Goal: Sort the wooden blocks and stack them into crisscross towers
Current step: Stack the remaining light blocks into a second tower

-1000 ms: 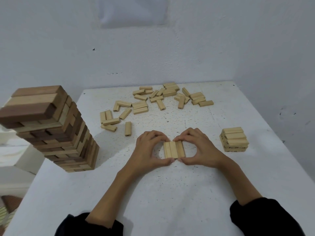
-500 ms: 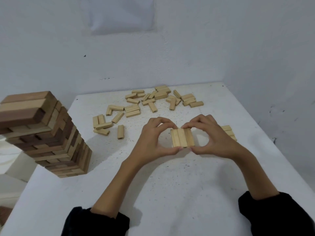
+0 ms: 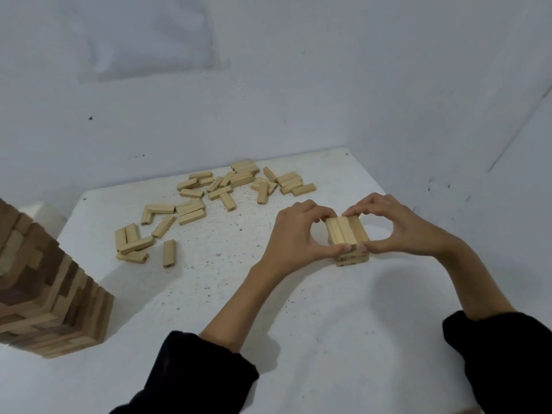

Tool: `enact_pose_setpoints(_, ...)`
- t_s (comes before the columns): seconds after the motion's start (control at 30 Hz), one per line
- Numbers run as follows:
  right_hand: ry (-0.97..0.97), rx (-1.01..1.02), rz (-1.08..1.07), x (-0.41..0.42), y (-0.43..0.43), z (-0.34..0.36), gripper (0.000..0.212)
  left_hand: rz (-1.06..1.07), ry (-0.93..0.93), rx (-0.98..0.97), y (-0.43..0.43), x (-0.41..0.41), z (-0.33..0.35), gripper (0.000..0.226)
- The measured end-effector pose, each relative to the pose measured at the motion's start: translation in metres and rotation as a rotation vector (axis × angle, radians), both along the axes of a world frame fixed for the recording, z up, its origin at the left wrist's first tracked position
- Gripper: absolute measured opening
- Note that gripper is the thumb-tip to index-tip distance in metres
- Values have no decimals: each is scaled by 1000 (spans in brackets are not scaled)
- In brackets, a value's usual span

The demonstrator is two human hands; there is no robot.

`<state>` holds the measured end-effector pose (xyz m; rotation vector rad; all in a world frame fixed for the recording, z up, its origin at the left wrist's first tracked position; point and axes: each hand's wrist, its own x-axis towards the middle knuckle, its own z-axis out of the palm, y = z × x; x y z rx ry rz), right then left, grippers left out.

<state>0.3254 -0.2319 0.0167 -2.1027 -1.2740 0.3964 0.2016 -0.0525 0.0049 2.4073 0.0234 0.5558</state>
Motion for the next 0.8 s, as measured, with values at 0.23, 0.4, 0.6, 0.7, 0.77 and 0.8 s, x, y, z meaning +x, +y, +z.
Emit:
enact_pose_setpoints(0.23, -1, -49, 16, 11, -3, -3, 52, 10, 61, -1, -7, 11, -11, 59)
enact_pose_setpoints(0.4, 14, -58, 16, 11, -2, -10, 53, 14, 82, 16, -5, 11, -17, 64)
enact_pose_setpoints(0.6, 36, -52, 3, 11, -2, -14, 57, 10, 116, 37, -3, 11, -21, 62)
enact_pose_setpoints(0.7, 34, -61, -4, 9, -2, -12, 57, 11, 131, 48, -4, 10, -20, 75)
enact_pose_setpoints(0.77, 36, -77, 0, 9, -3, -11, 57, 7, 144, 41, -4, 8, -19, 80)
enact_pose_setpoints(0.8, 37, -86, -1, 9, -3, -10, 57, 5, 144, 35, -4, 7, -18, 81)
